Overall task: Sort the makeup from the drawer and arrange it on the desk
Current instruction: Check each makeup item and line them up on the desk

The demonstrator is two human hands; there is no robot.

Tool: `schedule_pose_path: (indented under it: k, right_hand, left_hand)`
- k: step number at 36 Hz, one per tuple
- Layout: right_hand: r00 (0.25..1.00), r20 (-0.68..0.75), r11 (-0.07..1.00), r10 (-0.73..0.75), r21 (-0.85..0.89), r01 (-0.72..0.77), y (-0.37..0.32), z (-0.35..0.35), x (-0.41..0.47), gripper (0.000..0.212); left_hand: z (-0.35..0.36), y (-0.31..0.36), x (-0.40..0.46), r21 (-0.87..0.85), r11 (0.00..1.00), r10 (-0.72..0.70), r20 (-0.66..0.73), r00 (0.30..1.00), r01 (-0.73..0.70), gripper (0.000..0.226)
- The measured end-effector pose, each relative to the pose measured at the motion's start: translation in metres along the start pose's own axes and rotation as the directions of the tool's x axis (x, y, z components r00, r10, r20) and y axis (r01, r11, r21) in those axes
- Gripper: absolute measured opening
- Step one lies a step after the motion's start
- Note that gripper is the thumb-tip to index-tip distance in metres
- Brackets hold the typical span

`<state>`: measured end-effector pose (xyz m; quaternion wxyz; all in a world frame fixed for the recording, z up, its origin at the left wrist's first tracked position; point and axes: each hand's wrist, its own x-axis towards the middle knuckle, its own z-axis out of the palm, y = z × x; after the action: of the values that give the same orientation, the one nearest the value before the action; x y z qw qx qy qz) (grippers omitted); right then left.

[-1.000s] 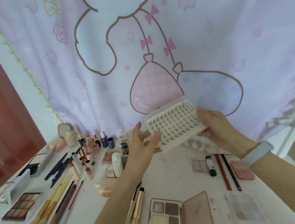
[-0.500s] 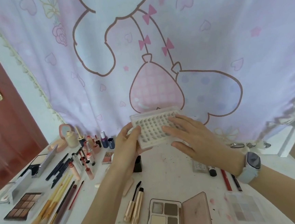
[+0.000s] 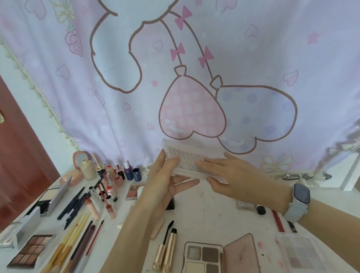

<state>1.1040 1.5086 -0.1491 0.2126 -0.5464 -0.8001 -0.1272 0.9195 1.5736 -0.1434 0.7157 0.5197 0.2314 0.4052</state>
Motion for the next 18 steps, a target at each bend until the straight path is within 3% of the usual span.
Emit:
schedule_pose_path:
  k: [9,15,18]
  right_hand:
    - [0.989,-0.119,0.987,-0.084,-0.146,0.066,-0.007,-0.002,0.004,0.034]
    - [0.992,-0.126,0.994,-0.013,-0.106,-0.001,-0.012,-0.001,0.006,0.032]
    - [0.992,-0.12,0.993,0.042,-0.104,-0.055,-0.017,0.0,0.008,0.03]
  left_hand:
    - [0.003,-0.001,0.0,0.057,0.998,-0.012,-0.015,1.0,0.013,0.037]
    - [0.008,-0.011,0.002,0.091,0.995,-0.041,-0.015,0.999,0.042,0.077]
    - [0.013,-0.021,0.005,0.101,0.995,0.007,-0.111,0.994,0.005,0.086]
